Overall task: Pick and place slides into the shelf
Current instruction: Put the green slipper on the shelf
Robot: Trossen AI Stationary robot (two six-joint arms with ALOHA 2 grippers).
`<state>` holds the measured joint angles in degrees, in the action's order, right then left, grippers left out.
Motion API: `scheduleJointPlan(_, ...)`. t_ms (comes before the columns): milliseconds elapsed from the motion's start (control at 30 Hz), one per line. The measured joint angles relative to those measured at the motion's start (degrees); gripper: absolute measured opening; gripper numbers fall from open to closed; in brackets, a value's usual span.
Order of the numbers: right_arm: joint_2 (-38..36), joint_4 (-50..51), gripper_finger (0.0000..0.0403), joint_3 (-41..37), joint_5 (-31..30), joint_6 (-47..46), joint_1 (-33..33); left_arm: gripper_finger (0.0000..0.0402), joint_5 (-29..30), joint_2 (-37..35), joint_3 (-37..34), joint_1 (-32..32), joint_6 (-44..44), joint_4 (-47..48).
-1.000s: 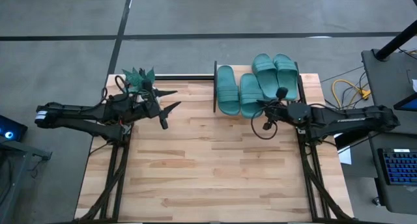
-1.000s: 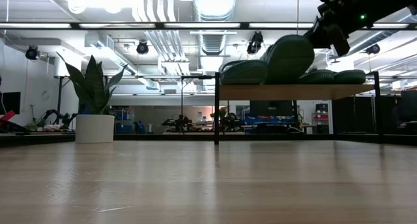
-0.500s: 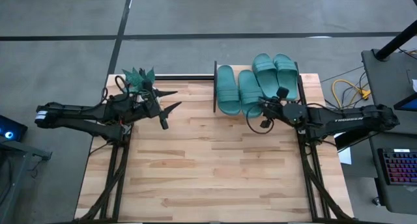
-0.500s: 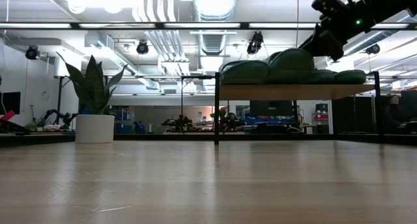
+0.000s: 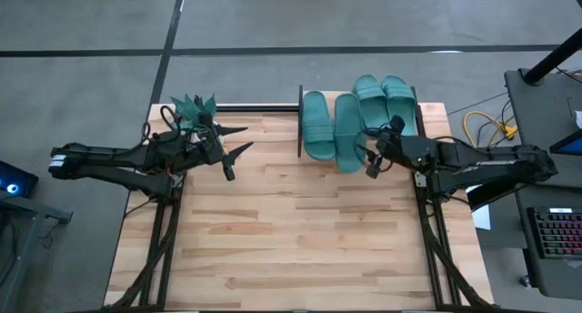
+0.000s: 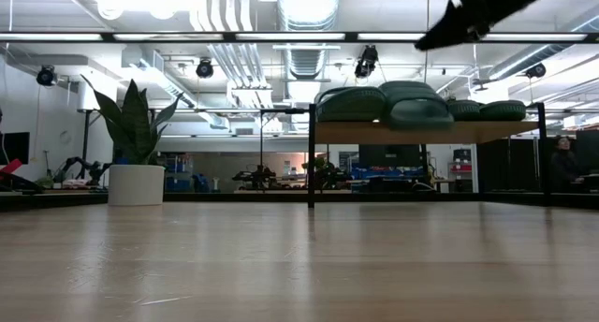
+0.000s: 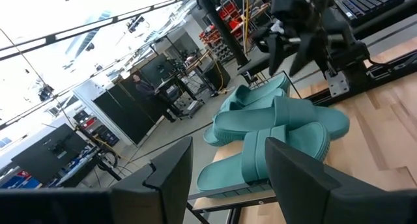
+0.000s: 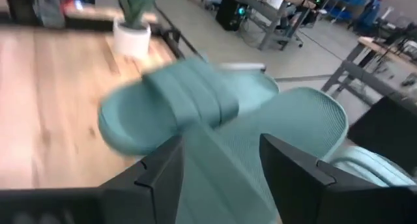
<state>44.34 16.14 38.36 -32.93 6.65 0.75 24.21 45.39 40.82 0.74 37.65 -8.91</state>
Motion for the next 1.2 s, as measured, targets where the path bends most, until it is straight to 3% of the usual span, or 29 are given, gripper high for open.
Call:
scheduleJointPlan(200, 0.06, -0.13, 0.0193, 4.09, 1.39, -1.72, 0.00, 0.0176, 0.02, -0.02, 0.00, 0.00, 0.00, -0.03)
scheduleJointPlan(433, 0.46, -0.06, 0.0192, 4.36, 10.93, 0.83, -0.04, 0.0176, 0.02, -0.17, 0.00, 0.00, -1.13, 0.23)
scheduleJointPlan(700, 0.87, -2.14, 0.0192, 4.38, 9.63, 2.52, 0.02, 0.0176, 0.02, -0.09, 0.00, 0.00, -1.38, 0.43)
scheduleJointPlan(867, 4.69, -6.54, 0.0192, 4.75, 1.70, 7.92, 1.43, 0.0176, 0.02, 0.32, 0.02, 0.00, -1.42, 0.44)
scheduleJointPlan(1033, 10.70, -5.67, 0.0182, 10.28, 1.80, 6.43, 6.31, 0.0176, 0.02, 1.00, 0.02, 0.00, -1.44, 0.37)
scheduleJointPlan(1200, 17.20, 1.18, 0.0136, 19.09, 3.78, 4.05, 13.17, 0.0176, 0.08, 1.09, 0.02, 0.00, -1.50, 0.40)
